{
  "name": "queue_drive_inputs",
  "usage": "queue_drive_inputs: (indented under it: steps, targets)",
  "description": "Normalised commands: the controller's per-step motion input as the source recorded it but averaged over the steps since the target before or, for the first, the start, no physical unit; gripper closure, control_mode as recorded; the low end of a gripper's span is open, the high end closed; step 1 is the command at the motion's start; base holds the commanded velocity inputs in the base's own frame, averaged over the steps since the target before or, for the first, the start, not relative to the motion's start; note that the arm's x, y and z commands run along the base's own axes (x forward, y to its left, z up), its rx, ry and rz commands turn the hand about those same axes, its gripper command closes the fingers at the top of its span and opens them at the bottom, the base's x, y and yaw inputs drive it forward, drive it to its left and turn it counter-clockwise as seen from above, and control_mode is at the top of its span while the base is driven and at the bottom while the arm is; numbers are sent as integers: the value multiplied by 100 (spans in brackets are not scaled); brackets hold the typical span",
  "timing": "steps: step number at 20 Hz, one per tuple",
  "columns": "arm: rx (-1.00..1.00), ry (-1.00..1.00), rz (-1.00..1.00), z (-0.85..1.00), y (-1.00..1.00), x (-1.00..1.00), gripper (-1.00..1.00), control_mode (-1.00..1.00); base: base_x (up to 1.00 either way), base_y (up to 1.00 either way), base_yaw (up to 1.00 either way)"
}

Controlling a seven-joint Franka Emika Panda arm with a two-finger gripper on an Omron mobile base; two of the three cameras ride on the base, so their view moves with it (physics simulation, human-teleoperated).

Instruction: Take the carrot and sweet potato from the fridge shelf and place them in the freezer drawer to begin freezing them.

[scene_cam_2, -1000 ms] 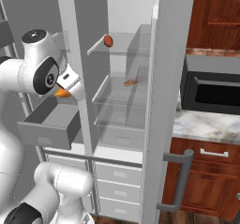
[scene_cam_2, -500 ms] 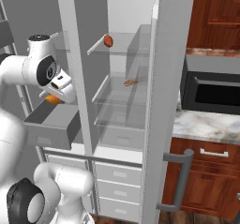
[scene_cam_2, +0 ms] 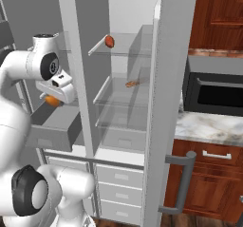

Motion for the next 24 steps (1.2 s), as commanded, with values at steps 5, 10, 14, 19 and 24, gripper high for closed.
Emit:
queue_drive_inputs:
  steps: [5, 10, 14, 19, 24]
  targets:
    - [1, 9, 1, -14, 8, 11, 100, -100, 0, 0, 0]
    - [1, 6, 4, -18, 5, 13, 100, -100, 0, 0, 0]
    - [0, 9, 7, -34, 19, 26, 100, -100, 0, 0, 0]
    - [0, 10, 6, -45, 31, 18, 100, -100, 0, 0, 0]
    - [0, 3, 6, -50, 23, 15, 100, -100, 0, 0, 0]
